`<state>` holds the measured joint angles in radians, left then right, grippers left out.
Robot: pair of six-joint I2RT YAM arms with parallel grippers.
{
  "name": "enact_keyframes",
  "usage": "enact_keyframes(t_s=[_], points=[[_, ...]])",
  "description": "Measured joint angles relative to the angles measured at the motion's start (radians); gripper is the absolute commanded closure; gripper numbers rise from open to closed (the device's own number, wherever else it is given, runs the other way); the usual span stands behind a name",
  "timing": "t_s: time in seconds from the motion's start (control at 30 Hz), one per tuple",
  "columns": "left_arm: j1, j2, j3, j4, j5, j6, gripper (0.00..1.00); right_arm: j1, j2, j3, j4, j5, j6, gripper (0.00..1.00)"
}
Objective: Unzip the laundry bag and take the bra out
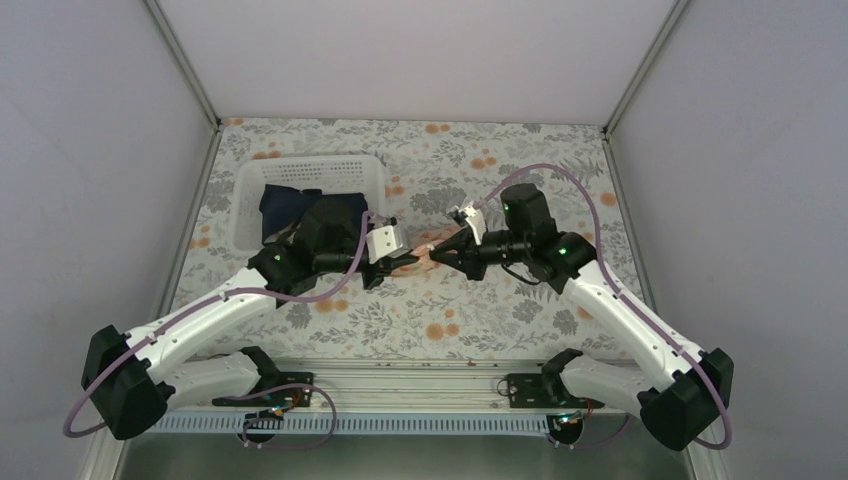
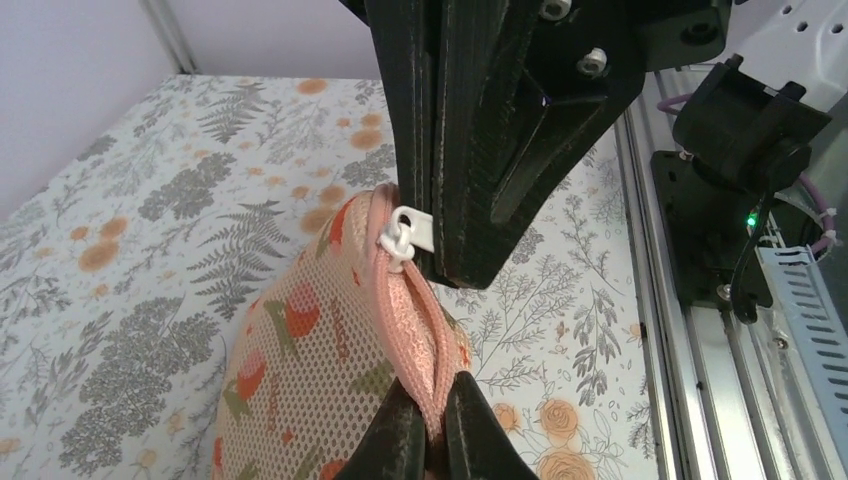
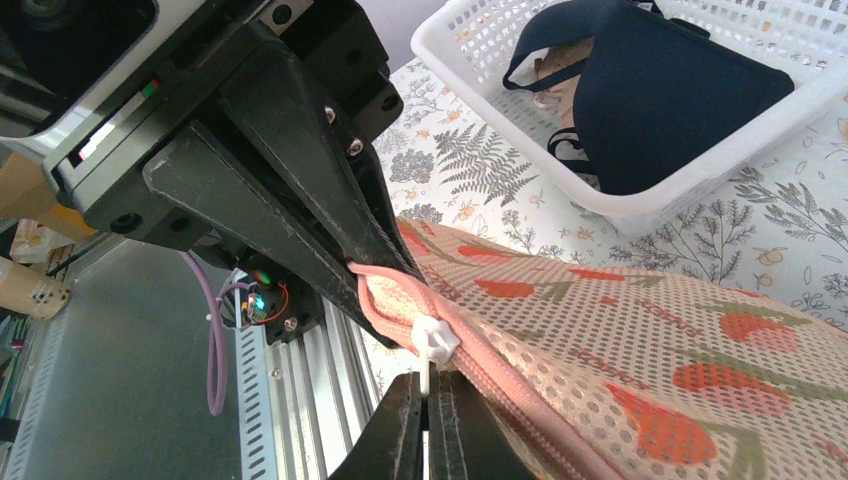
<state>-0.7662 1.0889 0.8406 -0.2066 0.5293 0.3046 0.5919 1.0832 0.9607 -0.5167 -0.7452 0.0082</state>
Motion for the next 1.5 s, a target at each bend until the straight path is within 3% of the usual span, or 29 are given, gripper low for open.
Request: enact_keyframes(t_s=[0.33,0.5,0.53,0.57,0.63,0.73,0.83,1.03,1.13,1.17,1.5], points=[[0.036,-0.068,-0.037,0.034,-0.036,-0.007,0.98,-0.209,-0.022,-0.060,0.005,-0.005,0.021,0.97],[0.070,-0.114,-0.092,0.072,-0.019,-0.034,0.98,-0.226,-0.023,-0.072,0.004,-0.035,0.020,0.97],[0.079,-0.122,-0.108,0.084,-0.016,-0.040,0.89,-0.226,-0.023,-0.073,0.004,-0.046,0.020,0.97],[0.089,-0.131,-0.128,0.099,-0.012,-0.047,0.72,-0.224,-0.023,-0.073,0.004,-0.056,0.019,0.96],[0.103,-0.146,-0.160,0.117,-0.011,-0.050,0.52,-0.210,-0.022,-0.074,0.005,-0.069,0.020,0.97],[0.119,-0.164,-0.201,0.108,-0.021,-0.029,0.38,-0.169,-0.022,-0.073,0.014,-0.067,0.021,0.97],[0.121,-0.163,-0.209,0.093,-0.012,0.000,0.30,-0.101,-0.022,-0.073,0.036,-0.062,0.031,0.97],[0.094,-0.153,-0.149,0.068,0.056,0.041,0.32,-0.007,-0.003,-0.067,0.067,-0.036,0.053,0.97],[0.077,-0.145,-0.127,0.079,0.078,0.027,0.55,0.019,0.018,-0.064,0.079,-0.024,0.059,0.97],[0.073,-0.141,-0.126,0.080,0.085,0.018,0.59,0.029,0.025,-0.064,0.083,-0.022,0.062,0.97],[0.069,-0.123,-0.130,0.077,0.068,0.003,0.47,0.058,0.032,-0.064,0.093,-0.019,0.054,0.97]])
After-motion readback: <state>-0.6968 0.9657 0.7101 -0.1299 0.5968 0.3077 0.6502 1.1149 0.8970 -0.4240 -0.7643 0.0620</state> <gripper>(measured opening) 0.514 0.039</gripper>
